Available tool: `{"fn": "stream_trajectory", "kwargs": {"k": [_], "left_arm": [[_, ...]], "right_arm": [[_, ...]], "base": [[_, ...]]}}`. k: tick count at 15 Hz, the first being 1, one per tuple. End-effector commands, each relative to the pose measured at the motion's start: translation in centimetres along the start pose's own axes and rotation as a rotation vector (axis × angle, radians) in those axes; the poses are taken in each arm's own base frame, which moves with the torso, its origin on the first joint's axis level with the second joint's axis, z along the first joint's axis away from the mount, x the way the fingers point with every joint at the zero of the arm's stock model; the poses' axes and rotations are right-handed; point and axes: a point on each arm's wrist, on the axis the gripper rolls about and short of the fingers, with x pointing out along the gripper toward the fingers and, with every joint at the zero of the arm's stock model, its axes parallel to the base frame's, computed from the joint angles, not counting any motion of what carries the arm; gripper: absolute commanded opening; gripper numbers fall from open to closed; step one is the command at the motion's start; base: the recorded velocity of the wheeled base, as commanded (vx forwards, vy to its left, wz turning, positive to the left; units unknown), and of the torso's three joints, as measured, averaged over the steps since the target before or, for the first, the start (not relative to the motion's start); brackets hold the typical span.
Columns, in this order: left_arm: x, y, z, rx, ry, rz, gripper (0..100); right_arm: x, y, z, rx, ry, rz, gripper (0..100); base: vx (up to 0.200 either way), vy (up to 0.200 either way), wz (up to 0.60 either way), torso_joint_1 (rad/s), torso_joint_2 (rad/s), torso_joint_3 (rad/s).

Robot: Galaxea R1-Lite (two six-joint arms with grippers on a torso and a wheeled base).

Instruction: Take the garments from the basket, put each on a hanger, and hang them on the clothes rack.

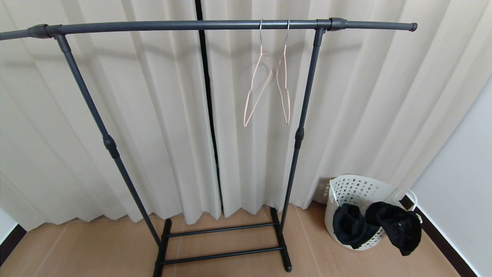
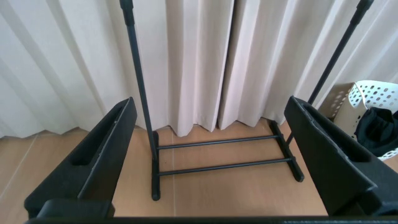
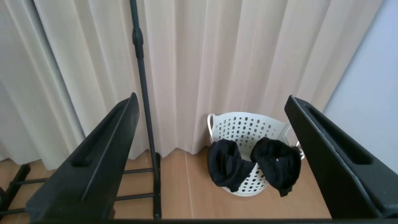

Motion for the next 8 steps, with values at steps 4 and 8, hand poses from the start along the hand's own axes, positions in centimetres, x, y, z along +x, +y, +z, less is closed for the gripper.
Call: {"fn": "stream_trajectory", "kwargs": {"k": [4, 8], "left_arm": [[0.0, -0.01, 0.0, 0.002, 0.0, -0.002, 100], [0.0, -0.01, 0.0, 0.001, 0.0, -0.004, 100]], "right_arm": [[0.01, 0.0, 0.0, 0.001, 0.002, 0.0, 100], [0.01, 0.0, 0.02, 0.001, 0.0, 0.001, 100]], "base": [[0.0, 0.0, 0.0, 0.0, 0.0, 0.0], [0.0, 0.0, 0.0, 0.0, 0.0, 0.0]]}}
